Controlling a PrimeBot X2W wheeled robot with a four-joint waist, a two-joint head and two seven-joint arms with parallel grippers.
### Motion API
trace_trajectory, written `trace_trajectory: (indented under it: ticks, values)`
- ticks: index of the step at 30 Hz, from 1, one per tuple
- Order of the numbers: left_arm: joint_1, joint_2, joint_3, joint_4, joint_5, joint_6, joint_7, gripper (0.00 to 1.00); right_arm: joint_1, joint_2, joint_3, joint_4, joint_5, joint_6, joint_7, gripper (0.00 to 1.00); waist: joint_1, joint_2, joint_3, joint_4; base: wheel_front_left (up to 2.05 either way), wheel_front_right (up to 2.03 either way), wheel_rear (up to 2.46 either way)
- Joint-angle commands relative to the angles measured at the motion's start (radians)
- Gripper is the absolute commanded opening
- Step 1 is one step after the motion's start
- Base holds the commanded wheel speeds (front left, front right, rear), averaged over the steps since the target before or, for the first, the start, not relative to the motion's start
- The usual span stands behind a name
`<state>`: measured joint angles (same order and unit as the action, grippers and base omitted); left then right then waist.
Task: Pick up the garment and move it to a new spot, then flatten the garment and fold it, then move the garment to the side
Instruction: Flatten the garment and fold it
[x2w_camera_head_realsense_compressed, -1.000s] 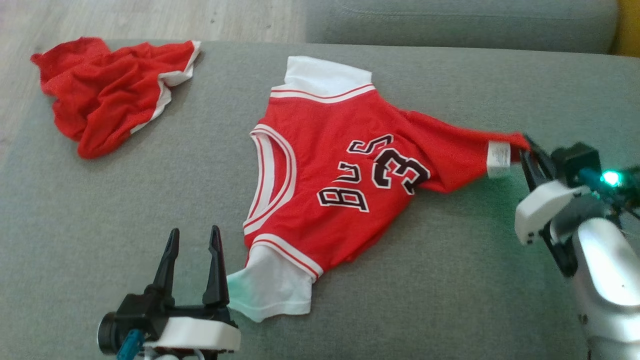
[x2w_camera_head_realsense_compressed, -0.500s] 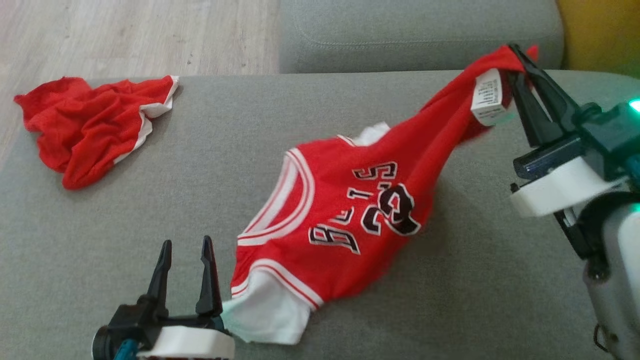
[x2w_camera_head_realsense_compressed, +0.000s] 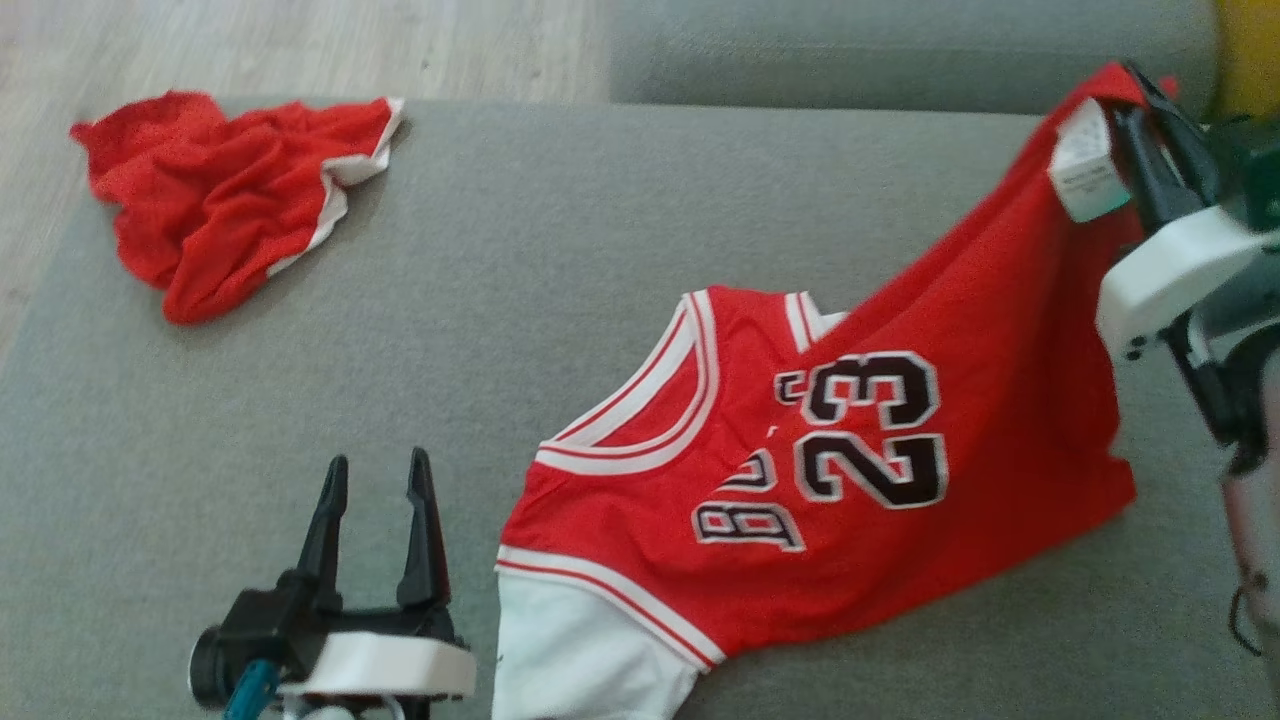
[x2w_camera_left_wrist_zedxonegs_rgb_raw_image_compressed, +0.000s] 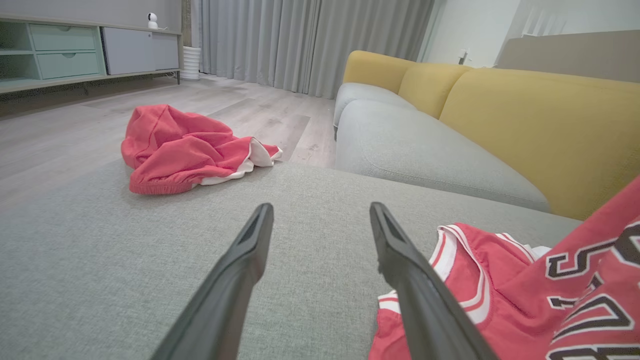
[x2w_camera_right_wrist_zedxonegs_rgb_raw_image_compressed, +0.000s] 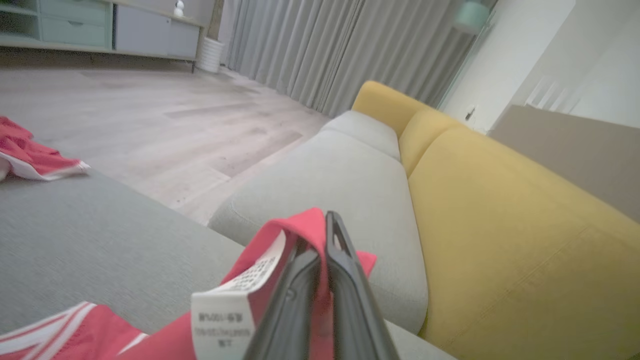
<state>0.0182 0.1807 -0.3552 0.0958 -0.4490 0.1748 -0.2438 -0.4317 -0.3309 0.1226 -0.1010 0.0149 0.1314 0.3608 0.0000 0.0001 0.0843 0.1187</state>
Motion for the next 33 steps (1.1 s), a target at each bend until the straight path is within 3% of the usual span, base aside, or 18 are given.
trace_trajectory:
  ticks: [1,2,4,10,18,19,21,22,23,24,33]
  values:
    - [-0.058,0.000,0.028,-0.027,0.008,-0.004,-0.014,1.00,-0.070,-0.024,-0.006,0.054,-0.016,-0.001,-0.014,0.00,0.0000,-0.0001,0.035,0.034,0.00,0.00,0.00]
    - [-0.070,-0.005,0.020,-0.024,0.012,-0.010,-0.015,1.00,-0.120,-0.038,-0.020,0.178,-0.035,-0.001,-0.032,0.00,0.0000,-0.0001,0.056,0.054,0.00,0.00,0.00]
    - [-0.083,-0.012,0.011,-0.022,0.017,-0.015,-0.015,1.00,-0.177,-0.051,-0.023,0.300,-0.065,-0.001,-0.047,0.00,0.0000,-0.0001,0.077,0.074,0.00,0.00,0.00]
    - [-0.123,-0.034,-0.016,-0.006,0.029,-0.036,-0.016,1.00,-0.348,-0.042,-0.092,0.581,-0.173,-0.001,-0.103,0.00,0.0000,-0.0001,0.139,0.136,0.00,0.00,0.00]
    - [-0.158,-0.058,-0.033,0.012,0.044,-0.053,-0.017,1.00,-0.474,0.011,-0.249,0.763,-0.349,-0.001,-0.223,0.00,0.0000,-0.0001,0.172,0.170,0.00,0.00,0.00]
    - [-0.160,-0.061,-0.035,0.014,0.047,-0.054,-0.017,1.00,-0.484,0.018,-0.266,0.777,-0.374,-0.001,-0.247,0.12,0.0000,-0.0001,0.174,0.169,0.00,0.00,0.00]
    - [-0.165,-0.065,-0.038,0.018,0.051,-0.058,-0.018,1.00,-0.503,0.025,-0.319,0.790,-0.430,-0.001,-0.292,0.01,0.0000,-0.0001,0.176,0.165,0.00,0.00,0.00]
    - [-0.167,-0.067,-0.039,0.020,0.052,-0.060,-0.018,1.00,-0.509,0.033,-0.347,0.796,-0.456,-0.001,-0.312,0.12,0.0000,-0.0001,0.175,0.160,0.00,0.00,0.00]
    - [-0.168,-0.068,-0.039,0.022,0.054,-0.062,-0.018,1.00,-0.511,0.044,-0.364,0.806,-0.477,-0.001,-0.328,0.87,0.0000,-0.0001,0.173,0.155,0.00,0.00,0.00]
    - [-0.168,-0.069,-0.038,0.023,0.056,-0.062,-0.018,1.00,-0.513,0.061,-0.376,0.820,-0.491,-0.001,-0.341,1.00,0.0000,-0.0001,0.170,0.148,0.00,0.00,0.00]
    - [-0.151,-0.064,-0.025,0.025,0.069,-0.065,-0.018,1.00,-0.519,0.114,-0.303,0.957,-0.482,-0.001,-0.464,1.00,0.0000,-0.0001,0.143,0.065,0.00,0.00,0.00]
